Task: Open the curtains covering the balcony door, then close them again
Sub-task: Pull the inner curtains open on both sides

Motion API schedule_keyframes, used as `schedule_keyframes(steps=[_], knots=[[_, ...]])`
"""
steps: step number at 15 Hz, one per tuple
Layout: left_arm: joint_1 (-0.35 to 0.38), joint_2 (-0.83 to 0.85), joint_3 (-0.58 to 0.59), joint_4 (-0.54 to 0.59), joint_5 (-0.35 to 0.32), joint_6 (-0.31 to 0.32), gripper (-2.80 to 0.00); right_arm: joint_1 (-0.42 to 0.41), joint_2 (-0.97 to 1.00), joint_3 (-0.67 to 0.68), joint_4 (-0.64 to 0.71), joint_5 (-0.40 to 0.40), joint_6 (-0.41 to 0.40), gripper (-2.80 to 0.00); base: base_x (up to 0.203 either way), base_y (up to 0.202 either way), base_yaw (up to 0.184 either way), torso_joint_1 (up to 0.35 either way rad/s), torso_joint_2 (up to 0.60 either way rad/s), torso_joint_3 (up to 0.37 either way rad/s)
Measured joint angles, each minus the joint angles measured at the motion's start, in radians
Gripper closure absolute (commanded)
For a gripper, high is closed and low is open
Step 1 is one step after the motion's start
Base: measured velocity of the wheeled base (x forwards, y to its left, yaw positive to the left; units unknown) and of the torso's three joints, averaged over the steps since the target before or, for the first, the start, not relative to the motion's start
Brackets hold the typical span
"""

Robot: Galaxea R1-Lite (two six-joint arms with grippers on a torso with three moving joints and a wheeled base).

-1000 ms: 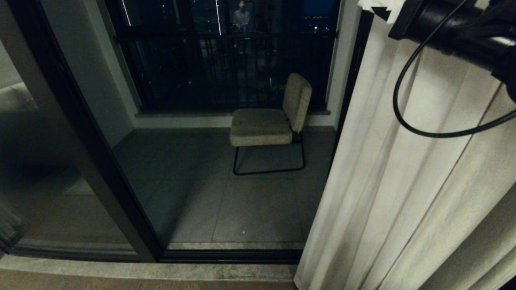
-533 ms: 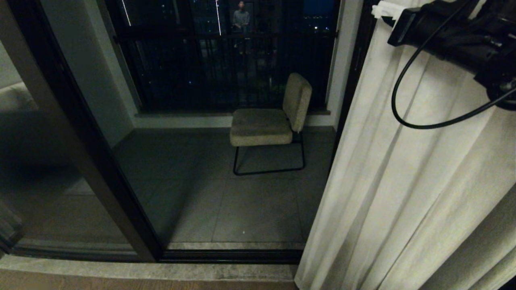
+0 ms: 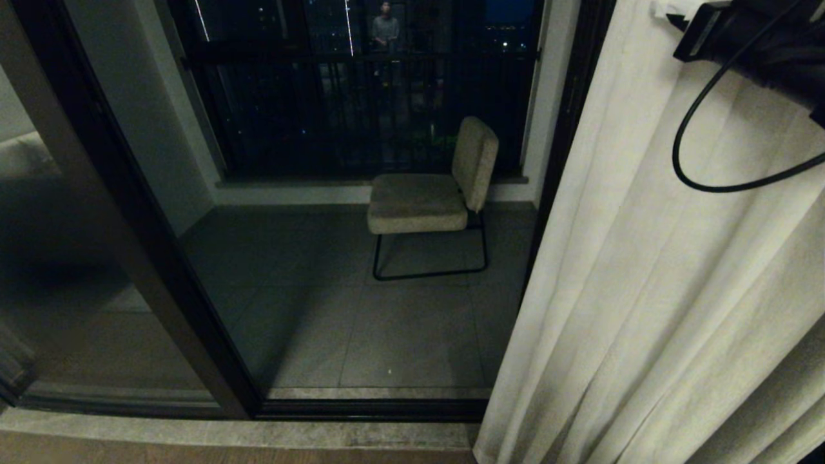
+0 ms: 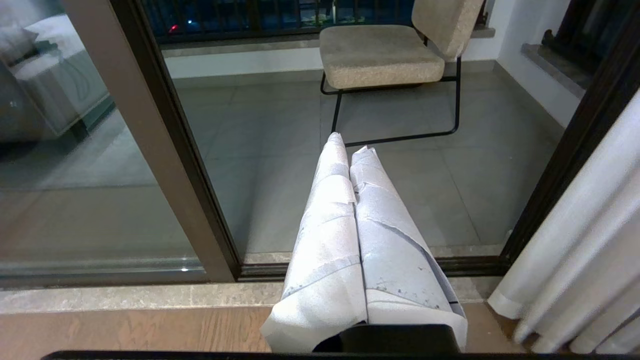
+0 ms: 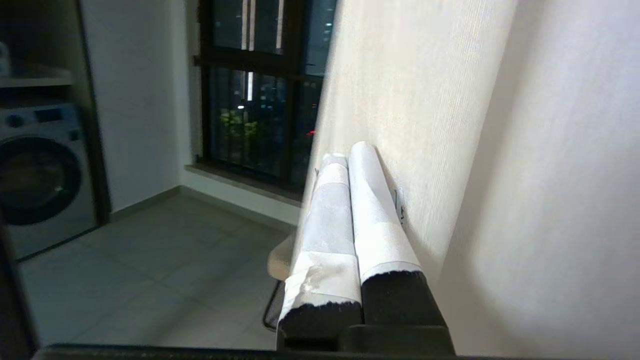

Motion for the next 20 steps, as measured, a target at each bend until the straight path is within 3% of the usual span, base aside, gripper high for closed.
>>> schedule_keyframes(steps=[12,20], knots=[[0.0,0.0,0.0,0.0,0.0,0.0,0.0,-0.15,-0.033,0.034,0.006,0.002,0.002,0.0,0.0,0.0,0.0,0.0,0.0,0.0],[0.0,0.0,0.0,0.0,0.0,0.0,0.0,-0.282,0.023,-0.029,-0.003,0.0,0.002,0.0,0.0,0.0,0.0,0.0,0.0,0.0]])
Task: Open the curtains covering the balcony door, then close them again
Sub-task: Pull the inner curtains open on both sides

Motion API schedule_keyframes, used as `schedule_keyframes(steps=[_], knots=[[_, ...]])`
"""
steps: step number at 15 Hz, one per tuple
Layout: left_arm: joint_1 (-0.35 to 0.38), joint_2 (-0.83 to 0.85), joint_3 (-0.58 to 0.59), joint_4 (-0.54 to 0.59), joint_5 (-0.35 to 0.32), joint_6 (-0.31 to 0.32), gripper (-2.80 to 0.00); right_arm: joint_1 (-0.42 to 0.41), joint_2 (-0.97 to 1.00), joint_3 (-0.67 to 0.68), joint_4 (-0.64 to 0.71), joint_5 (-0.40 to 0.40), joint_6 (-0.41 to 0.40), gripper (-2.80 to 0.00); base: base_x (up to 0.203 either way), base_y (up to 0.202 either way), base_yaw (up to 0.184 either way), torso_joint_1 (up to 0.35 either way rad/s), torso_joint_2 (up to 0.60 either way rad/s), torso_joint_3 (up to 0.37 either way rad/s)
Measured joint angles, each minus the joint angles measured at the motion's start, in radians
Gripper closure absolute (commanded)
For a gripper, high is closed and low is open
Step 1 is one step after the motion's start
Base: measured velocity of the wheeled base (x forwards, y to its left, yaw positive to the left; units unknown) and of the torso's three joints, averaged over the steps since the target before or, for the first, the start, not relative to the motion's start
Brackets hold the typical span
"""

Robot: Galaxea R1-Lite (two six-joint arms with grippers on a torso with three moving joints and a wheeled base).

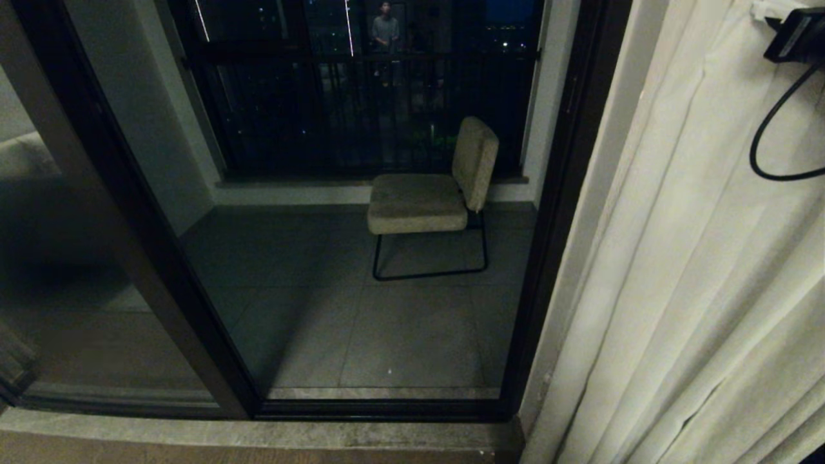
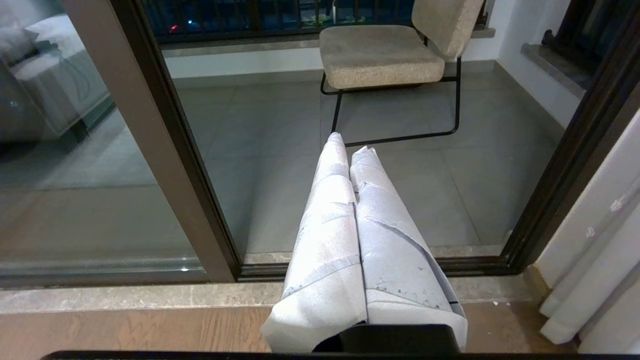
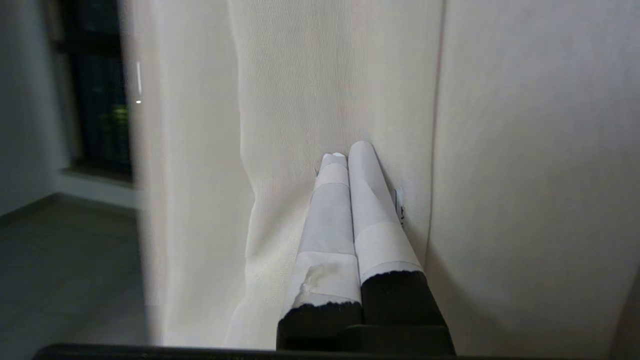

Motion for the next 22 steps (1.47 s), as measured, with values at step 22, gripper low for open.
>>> schedule_keyframes(steps=[22], knots=[[0.0,0.0,0.0,0.0,-0.001,0.0,0.0,-0.222,0.178,-0.15,-0.141,-0.085,-0.009,0.0,0.0,0.0,0.0,0.0,0.0,0.0]])
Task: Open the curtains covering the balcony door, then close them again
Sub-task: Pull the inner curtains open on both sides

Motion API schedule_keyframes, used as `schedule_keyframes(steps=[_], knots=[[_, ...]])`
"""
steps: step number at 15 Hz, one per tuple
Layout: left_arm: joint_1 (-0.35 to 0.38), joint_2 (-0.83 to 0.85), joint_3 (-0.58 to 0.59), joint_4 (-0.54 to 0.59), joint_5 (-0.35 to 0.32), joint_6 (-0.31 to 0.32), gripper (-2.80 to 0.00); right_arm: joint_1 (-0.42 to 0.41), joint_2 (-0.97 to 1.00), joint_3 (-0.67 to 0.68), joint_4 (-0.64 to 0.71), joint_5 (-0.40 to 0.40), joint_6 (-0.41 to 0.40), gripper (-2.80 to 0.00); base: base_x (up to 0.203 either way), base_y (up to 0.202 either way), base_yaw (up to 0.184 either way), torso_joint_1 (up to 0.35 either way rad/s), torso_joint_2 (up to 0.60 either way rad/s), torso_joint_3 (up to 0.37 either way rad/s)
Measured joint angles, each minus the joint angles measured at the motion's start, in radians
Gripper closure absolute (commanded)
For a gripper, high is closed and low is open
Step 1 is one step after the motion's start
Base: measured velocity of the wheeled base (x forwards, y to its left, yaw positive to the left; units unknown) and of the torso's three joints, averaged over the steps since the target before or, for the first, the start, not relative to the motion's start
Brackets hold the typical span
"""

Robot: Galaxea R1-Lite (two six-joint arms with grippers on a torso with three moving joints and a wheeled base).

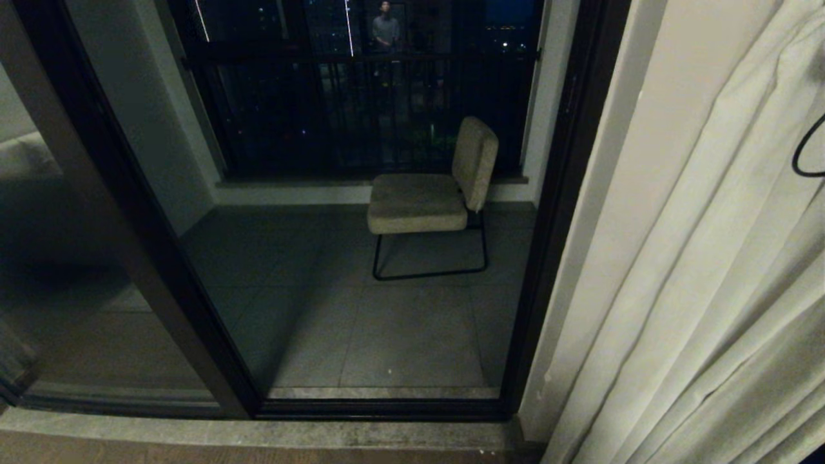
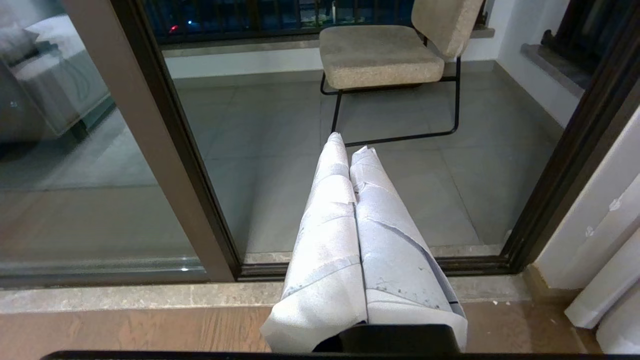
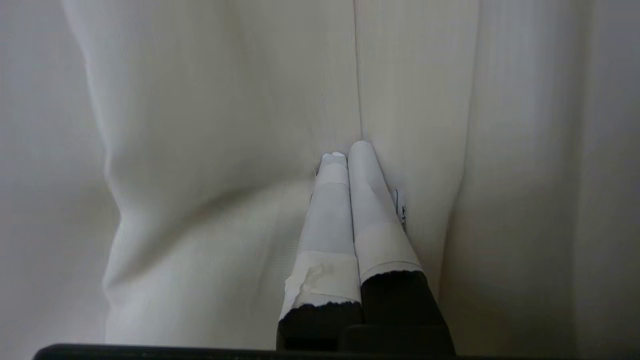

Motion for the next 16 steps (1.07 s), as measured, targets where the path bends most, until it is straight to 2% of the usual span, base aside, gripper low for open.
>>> schedule_keyframes(steps=[3,8,16], knots=[[0.0,0.0,0.0,0.0,0.0,0.0,0.0,-0.028,0.005,0.0,0.0,0.002,-0.003,0.0,0.0,0.0,0.0,0.0,0.0,0.0],[0.0,0.0,0.0,0.0,0.0,0.0,0.0,-0.032,-0.024,0.026,0.021,0.016,0.001,0.0,0.0,0.0,0.0,0.0,0.0,0.0],[0.0,0.0,0.0,0.0,0.0,0.0,0.0,0.016,-0.287,0.352,0.068,0.178,0.049,0.0,0.0,0.0,0.0,0.0,0.0,0.0]])
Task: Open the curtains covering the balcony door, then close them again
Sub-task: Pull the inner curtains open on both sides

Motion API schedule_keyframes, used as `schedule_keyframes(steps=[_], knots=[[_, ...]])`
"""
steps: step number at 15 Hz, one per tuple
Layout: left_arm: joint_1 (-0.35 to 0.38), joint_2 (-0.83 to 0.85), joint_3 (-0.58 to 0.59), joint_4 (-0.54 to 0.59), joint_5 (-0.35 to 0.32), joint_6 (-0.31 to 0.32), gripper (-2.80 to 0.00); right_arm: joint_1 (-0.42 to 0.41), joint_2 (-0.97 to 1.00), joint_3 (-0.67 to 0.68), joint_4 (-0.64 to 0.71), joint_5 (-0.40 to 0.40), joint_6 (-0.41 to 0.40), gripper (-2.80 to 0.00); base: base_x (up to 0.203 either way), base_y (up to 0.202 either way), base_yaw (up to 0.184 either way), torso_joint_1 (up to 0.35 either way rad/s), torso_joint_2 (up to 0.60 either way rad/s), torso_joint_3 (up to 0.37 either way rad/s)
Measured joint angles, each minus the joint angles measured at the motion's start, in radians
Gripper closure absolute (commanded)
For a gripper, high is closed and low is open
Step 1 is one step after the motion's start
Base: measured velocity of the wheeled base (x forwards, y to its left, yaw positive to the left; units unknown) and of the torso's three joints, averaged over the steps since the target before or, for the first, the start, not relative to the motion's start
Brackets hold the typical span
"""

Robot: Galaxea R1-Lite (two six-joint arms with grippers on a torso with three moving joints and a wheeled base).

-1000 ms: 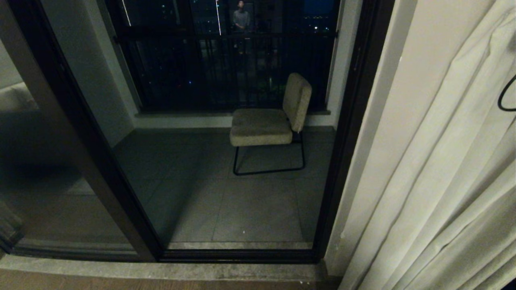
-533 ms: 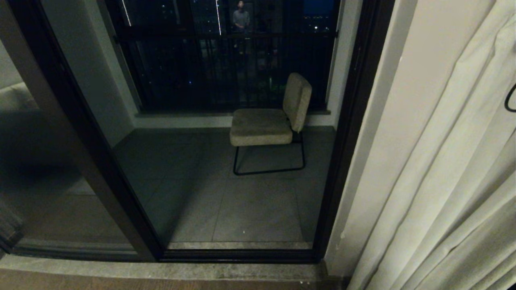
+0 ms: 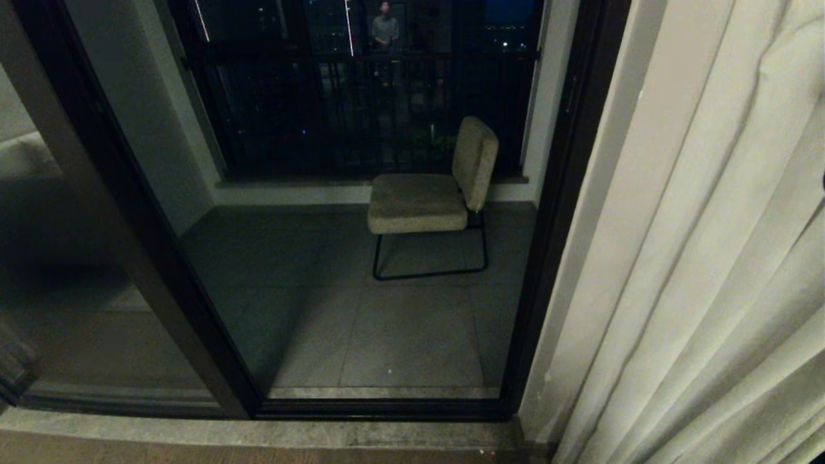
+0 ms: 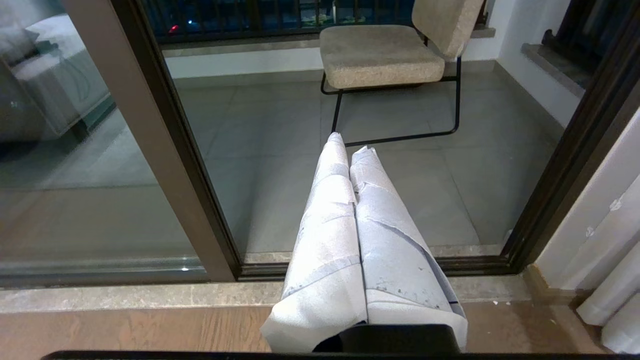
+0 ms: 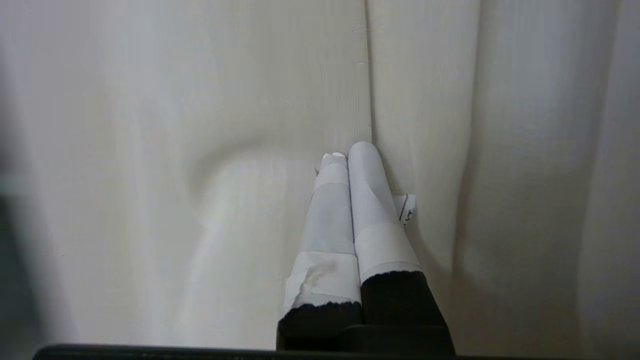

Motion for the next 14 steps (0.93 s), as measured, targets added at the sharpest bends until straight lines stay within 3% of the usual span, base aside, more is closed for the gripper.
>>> schedule_keyframes(steps=[4,14], knots=[[-0.001,0.0,0.0,0.0,0.0,0.0,0.0,0.047,-0.157,0.189,0.003,0.058,0.007,0.0,0.0,0.0,0.0,0.0,0.0,0.0],[0.0,0.0,0.0,0.0,0.0,0.0,0.0,0.182,-0.51,0.602,0.065,0.059,0.004,0.0,0.0,0.0,0.0,0.0,0.0,0.0]])
